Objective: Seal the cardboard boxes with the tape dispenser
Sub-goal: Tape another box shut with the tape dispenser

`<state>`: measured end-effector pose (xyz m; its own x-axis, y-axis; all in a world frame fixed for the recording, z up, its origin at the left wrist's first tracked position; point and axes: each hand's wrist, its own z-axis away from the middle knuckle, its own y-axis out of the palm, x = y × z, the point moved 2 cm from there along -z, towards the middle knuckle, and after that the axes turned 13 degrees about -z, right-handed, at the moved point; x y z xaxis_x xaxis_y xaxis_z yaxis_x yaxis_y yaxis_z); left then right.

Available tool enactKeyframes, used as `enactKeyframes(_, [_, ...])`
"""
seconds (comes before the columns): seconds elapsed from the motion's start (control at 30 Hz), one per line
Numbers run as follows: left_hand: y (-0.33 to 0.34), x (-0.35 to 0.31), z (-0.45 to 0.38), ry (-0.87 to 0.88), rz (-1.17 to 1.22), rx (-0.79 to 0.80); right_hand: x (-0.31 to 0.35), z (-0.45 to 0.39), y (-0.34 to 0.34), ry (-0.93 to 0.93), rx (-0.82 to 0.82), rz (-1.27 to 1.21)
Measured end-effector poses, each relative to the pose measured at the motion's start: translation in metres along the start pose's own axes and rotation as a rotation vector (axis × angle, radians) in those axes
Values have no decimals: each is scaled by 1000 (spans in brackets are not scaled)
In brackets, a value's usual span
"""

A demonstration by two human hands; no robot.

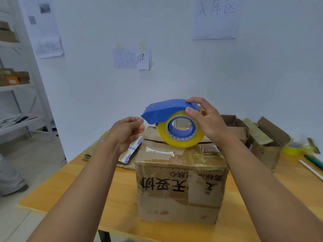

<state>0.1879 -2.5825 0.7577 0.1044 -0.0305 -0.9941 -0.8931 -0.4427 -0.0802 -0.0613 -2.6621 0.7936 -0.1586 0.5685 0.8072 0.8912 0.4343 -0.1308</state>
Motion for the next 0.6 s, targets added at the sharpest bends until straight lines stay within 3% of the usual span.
enactKeyframes(0.33, [-27, 9, 5, -35, 111, -132, 11, -5, 9, -24, 30, -43])
enactKeyframes(0.6, [-16, 29, 3, -169, 181, -97, 7, -11, 1, 2, 42, 23])
